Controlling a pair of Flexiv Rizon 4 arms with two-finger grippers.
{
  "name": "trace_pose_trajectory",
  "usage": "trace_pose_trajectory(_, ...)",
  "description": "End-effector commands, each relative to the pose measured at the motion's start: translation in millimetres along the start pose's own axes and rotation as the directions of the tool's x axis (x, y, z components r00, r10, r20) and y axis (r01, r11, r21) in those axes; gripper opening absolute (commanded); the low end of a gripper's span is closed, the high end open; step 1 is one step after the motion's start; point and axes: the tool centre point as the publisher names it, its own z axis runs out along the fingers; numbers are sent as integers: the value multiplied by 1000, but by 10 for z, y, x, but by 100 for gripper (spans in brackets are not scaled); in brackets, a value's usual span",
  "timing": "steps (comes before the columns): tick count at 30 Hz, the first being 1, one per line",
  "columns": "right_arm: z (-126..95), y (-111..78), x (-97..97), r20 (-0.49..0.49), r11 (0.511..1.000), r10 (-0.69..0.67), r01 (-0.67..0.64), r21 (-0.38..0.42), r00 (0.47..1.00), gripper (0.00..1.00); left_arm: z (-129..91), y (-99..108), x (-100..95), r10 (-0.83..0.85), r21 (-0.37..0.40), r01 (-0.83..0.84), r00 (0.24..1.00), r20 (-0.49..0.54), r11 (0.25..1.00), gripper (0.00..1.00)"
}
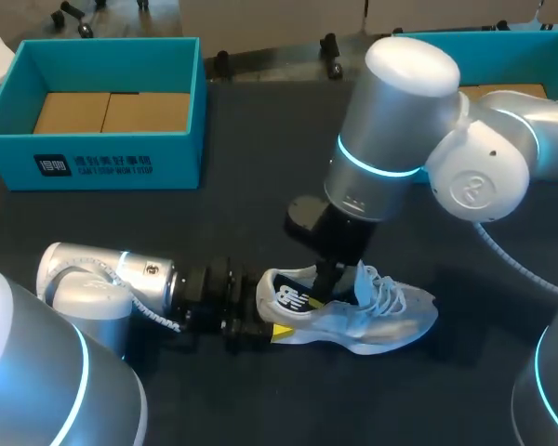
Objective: Take the shoe out of the shoebox, open the shoe tongue, remove and reinsert the insole, then place the shoe into the shoebox
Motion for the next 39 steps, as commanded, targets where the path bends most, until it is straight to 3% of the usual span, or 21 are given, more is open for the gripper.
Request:
trace_pose_trajectory(1,80,10,-31,-14,1000,-4,4,-6,1000,13,5,10,-15,-1,-2,1,1000,-1,1000,0)
trace_pose_trajectory(4,102,12,-41,-27,1000,-10,10,-8,1000,0,5,10,-15,-1,-2,1,1000,-1,1000,0)
trace_pose_trajectory(8,118,6,-45,-38,1000,-26,26,-14,999,0,5,10,-15,-1,-2,1,1000,-1,1000,0)
trace_pose_trajectory(21,-115,-73,46,34,992,-106,108,-58,994,0,5,10,-15,-1,-2,1,1000,-1,1000,0)
trace_pose_trajectory(31,-126,-77,-46,40,982,-167,170,-79,985,0,5,10,-15,-1,-2,1,1000,-1,1000,0)
trace_pose_trajectory(33,-122,-61,-67,35,982,-170,172,-77,985,31,5,10,-15,-1,-2,1,1000,-1,1000,0)
trace_pose_trajectory(39,-141,-16,-72,17,985,-157,158,-62,987,32,5,10,-15,-1,-2,1,1000,-1,1000,0)
